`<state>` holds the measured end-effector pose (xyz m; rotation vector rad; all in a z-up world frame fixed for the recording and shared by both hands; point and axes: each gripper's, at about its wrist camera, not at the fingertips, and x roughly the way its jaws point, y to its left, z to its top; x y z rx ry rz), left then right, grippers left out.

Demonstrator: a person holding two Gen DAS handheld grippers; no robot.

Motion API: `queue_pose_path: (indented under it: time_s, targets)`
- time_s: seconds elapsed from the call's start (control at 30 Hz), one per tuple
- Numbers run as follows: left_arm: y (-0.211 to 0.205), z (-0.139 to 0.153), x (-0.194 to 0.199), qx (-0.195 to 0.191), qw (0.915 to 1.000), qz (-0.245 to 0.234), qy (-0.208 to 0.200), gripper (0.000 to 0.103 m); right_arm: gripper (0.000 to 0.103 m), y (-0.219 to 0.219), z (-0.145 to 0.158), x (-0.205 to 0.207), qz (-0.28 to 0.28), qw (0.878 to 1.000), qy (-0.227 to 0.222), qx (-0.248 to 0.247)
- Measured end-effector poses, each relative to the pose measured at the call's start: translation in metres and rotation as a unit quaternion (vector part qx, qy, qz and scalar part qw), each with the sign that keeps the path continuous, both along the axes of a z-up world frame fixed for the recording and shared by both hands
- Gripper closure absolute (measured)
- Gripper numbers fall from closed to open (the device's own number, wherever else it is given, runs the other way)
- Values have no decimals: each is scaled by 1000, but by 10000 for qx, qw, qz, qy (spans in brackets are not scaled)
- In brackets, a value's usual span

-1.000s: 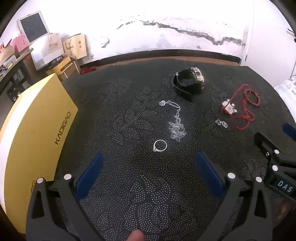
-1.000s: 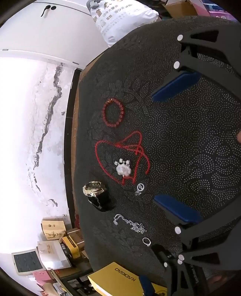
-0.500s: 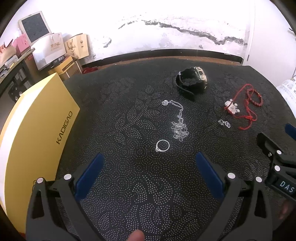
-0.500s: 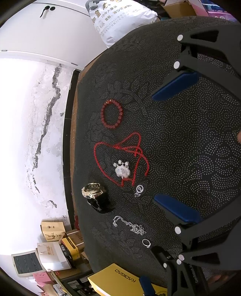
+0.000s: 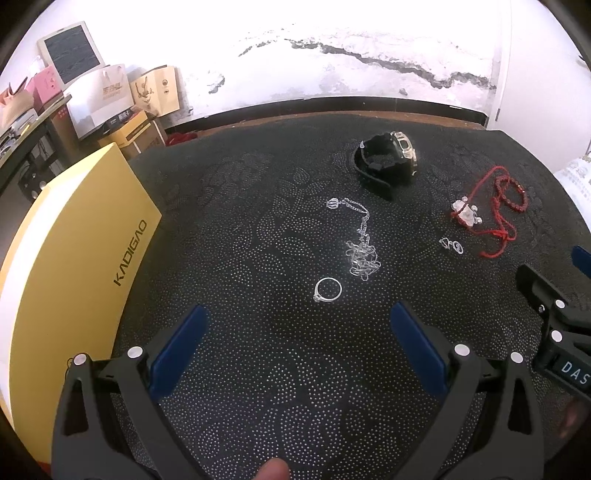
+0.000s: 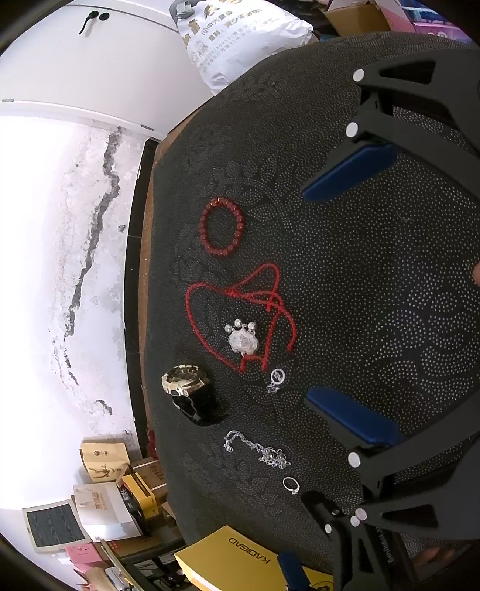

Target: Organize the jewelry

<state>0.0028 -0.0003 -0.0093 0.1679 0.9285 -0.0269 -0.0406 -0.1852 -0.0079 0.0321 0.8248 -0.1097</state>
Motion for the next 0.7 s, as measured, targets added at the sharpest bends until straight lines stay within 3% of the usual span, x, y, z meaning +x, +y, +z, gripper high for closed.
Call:
queue_pose_path:
  time_s: [0.7]
  targets:
    - [2,-2,3,-105,9999,-20,106,6,5,-1,-1,0,-25,10000,13,32]
